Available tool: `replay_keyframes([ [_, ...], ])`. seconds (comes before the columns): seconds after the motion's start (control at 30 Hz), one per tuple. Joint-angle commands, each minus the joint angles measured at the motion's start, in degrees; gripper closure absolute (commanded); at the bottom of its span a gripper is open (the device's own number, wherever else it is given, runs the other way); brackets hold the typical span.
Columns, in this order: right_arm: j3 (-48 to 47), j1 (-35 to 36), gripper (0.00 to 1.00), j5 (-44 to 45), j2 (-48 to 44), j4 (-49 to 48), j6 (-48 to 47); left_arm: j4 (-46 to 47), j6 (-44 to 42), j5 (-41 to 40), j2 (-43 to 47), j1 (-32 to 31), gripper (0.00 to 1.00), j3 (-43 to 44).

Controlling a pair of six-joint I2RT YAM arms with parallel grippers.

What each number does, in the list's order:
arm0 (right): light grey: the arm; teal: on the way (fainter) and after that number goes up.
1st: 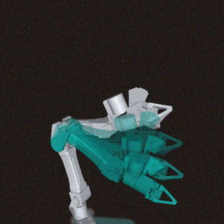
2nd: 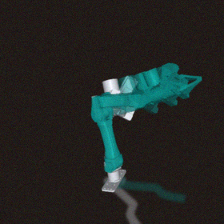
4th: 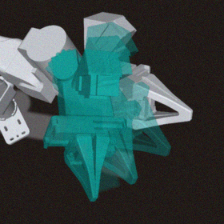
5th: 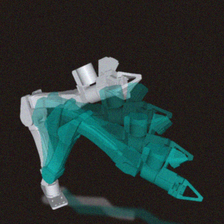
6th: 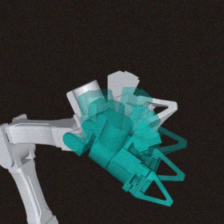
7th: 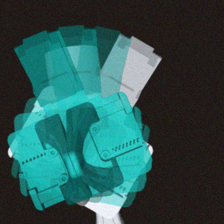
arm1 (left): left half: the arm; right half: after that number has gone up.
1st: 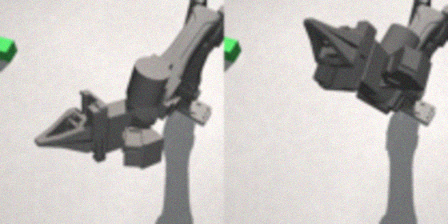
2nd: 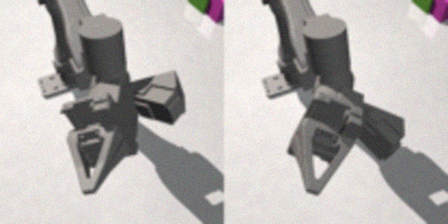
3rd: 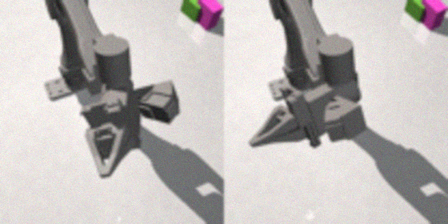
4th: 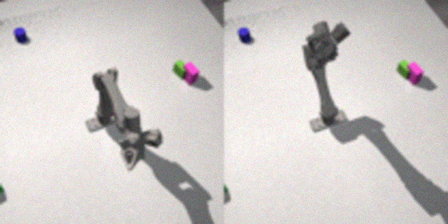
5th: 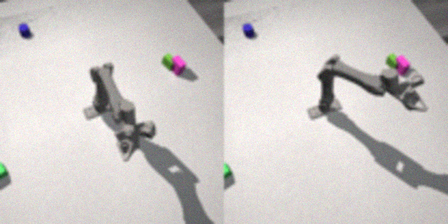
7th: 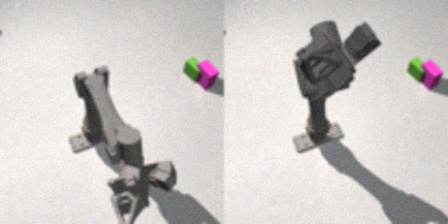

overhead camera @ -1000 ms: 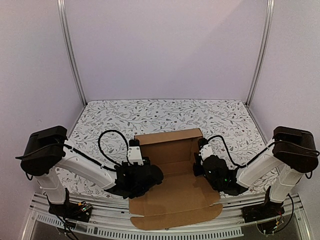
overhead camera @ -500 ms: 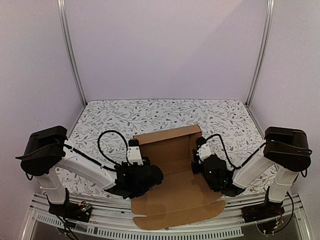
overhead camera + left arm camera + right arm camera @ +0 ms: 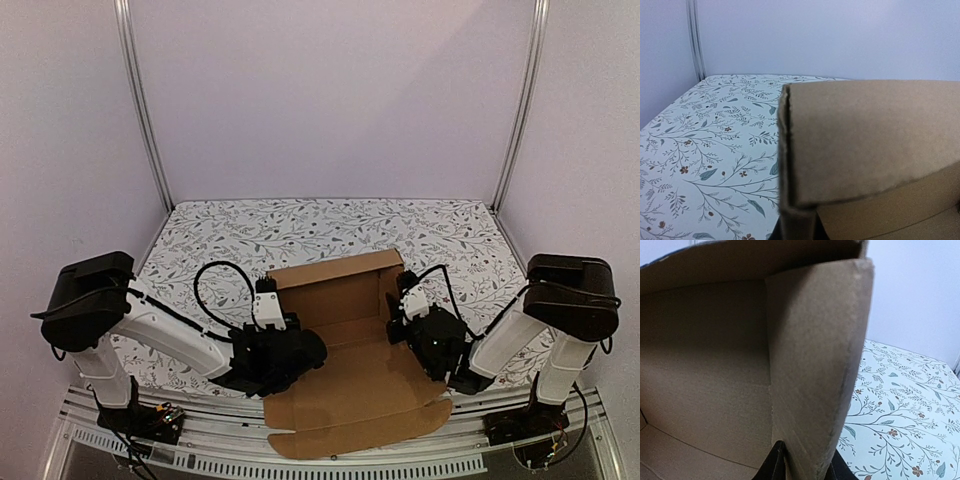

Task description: Fold the paper box

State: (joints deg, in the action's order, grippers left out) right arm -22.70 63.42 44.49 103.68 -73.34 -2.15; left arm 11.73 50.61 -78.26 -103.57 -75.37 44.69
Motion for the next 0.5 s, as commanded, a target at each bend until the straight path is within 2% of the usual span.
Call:
replay_keyframes([
  [0.0, 0.5, -0.3, 0.76, -7.0, 0.1, -4.3, -0.7, -1.6, -0.8, 6.1, -1.2, 0.1, 1.0, -0.6],
  [0.47, -2.5, -1.9, 0.79, -8.5, 3.2, -3.9, -0.2, 0.9, -2.3, 7.1, -0.1, 0.0, 1.0, -2.1],
])
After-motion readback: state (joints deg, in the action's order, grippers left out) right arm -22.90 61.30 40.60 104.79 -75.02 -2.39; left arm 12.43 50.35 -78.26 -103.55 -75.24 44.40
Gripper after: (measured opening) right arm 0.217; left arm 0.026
